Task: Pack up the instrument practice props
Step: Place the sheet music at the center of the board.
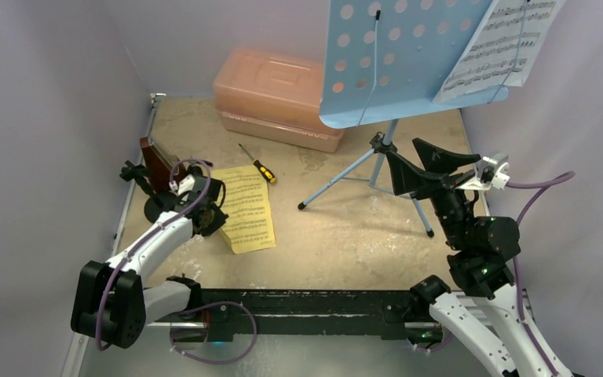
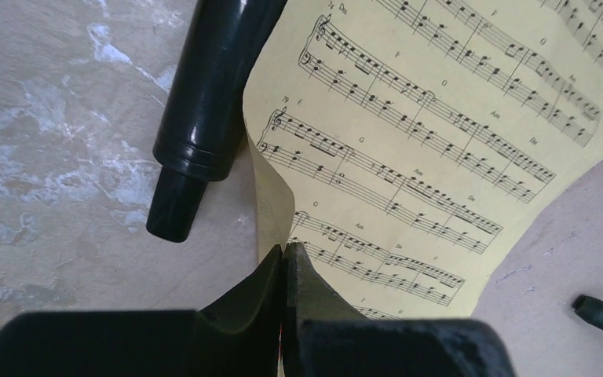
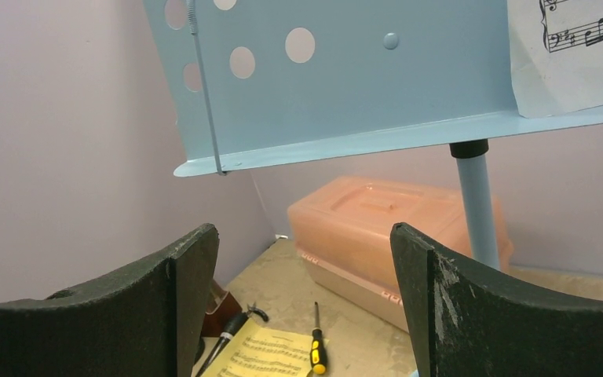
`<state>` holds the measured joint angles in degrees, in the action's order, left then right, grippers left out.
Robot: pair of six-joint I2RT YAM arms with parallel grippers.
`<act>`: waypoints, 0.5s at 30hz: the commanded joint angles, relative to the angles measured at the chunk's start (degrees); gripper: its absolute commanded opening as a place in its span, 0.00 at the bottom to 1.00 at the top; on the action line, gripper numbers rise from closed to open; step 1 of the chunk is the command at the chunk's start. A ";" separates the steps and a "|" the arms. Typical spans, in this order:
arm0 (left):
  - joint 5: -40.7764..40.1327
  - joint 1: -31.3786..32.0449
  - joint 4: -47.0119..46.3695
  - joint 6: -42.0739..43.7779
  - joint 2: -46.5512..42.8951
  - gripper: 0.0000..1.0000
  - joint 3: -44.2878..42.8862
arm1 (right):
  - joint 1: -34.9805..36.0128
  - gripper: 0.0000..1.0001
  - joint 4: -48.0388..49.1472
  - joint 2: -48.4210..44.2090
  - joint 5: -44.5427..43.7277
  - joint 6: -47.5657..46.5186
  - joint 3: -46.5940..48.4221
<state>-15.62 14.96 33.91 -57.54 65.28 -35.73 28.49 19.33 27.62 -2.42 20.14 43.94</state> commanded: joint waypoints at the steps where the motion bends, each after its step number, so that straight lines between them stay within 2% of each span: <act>1: 0.27 2.87 -4.41 -2.88 1.86 0.00 1.28 | 0.16 0.83 -0.41 0.83 -1.19 0.06 0.72; 5: -1.15 5.03 -4.42 -3.81 0.90 0.00 2.31 | 0.16 0.83 -1.87 1.37 -1.96 -0.05 1.29; 12: -3.60 5.17 -4.70 -1.45 0.22 0.00 3.56 | 0.21 0.83 -4.85 1.94 -4.05 -0.01 1.40; 15: -8.19 5.17 -2.19 0.21 -1.03 0.07 2.61 | 0.16 0.83 -6.35 2.19 -5.52 -0.30 1.42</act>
<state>-17.43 19.97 30.35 -59.16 66.08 -32.18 28.49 14.52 29.30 -5.26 20.12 43.97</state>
